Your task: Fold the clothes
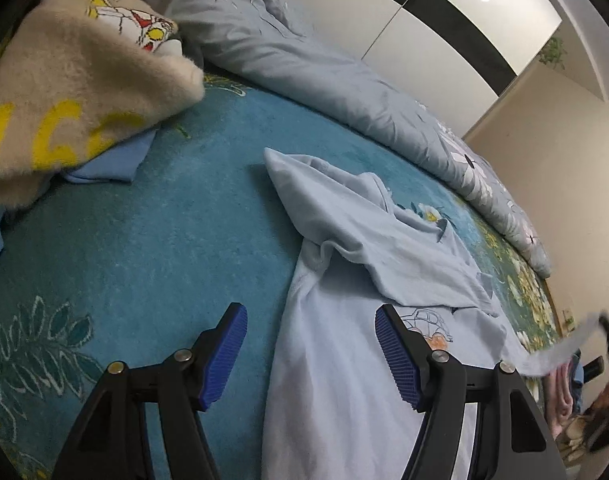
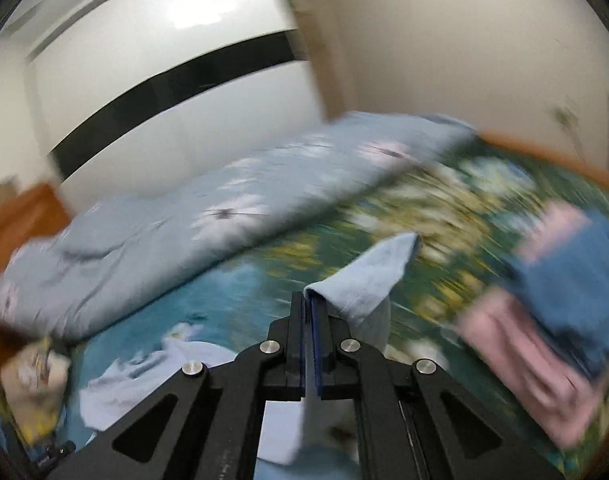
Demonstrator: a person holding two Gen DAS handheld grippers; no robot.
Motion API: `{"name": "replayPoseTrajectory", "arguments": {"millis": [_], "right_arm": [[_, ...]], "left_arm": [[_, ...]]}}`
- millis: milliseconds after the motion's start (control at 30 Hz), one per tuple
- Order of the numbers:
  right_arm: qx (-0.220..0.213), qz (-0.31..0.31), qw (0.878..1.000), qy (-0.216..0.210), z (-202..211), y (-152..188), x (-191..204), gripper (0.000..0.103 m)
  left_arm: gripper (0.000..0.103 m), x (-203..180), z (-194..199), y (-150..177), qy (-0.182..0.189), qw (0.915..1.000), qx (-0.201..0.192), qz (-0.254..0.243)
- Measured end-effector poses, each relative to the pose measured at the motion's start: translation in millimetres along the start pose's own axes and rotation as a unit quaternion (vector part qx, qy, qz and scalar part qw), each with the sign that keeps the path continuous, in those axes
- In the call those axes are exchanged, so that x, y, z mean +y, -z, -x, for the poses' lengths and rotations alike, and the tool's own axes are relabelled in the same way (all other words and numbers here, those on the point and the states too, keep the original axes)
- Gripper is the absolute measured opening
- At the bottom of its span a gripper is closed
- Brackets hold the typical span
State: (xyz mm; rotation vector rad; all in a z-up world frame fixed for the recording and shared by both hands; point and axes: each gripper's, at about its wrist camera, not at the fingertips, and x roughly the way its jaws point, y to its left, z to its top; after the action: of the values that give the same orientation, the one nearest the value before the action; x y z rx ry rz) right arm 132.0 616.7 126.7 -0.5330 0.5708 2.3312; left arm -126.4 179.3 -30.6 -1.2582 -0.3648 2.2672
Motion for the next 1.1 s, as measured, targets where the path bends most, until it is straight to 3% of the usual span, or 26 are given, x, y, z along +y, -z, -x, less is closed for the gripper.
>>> {"name": "replayPoseTrajectory", "arguments": {"millis": [133,233,433,533,633,767,800,900,1100], "right_arm": [[0.004,0.073,0.995,-0.063,-29.0,-6.7,85.4,0.003],[0.03,0.08,0.989,-0.121,-57.5,2.5,141.0,0.003],[0.09,0.131,0.966,-0.206,-89.4,58.5,246.8,0.003],[0.111,0.162,0.955,-0.224,-93.7,85.2,272.0,0.003],[0.112,0.201,0.954,-0.191,-106.1,93.5,265.1,0.003],[0.153,0.191,0.96,-0.136,-136.8,86.1,222.8,0.005],[0.167,0.19,0.96,-0.123,-147.2,85.8,213.2,0.009],[0.209,0.191,0.955,-0.088,-172.2,88.5,191.1,0.041],[0.244,0.246,0.937,-0.049,-202.6,111.6,185.6,0.042]], "left_arm": [[0.07,8.8,9.8,1.3,-0.002,0.9999,-0.007,0.01],[0.07,17.1,16.5,3.5,-0.005,0.9998,-0.006,0.02],[0.07,23.4,30.7,7.6,-0.015,0.9998,-0.006,0.014],[0.07,26.2,37.9,7.8,-0.021,0.9997,-0.005,0.007],[0.073,31.6,44.9,9.1,-0.025,0.9996,-0.012,0.002],[0.074,35.2,32.1,9.4,-0.021,0.9996,-0.001,0.016],[0.074,34.4,27.7,9.5,-0.017,0.9997,0.004,0.018],[0.074,23.3,16.5,6.6,-0.013,0.9998,0.013,0.006],[0.075,-0.3,1.8,-1.7,-0.008,0.9994,0.009,-0.031]]}}
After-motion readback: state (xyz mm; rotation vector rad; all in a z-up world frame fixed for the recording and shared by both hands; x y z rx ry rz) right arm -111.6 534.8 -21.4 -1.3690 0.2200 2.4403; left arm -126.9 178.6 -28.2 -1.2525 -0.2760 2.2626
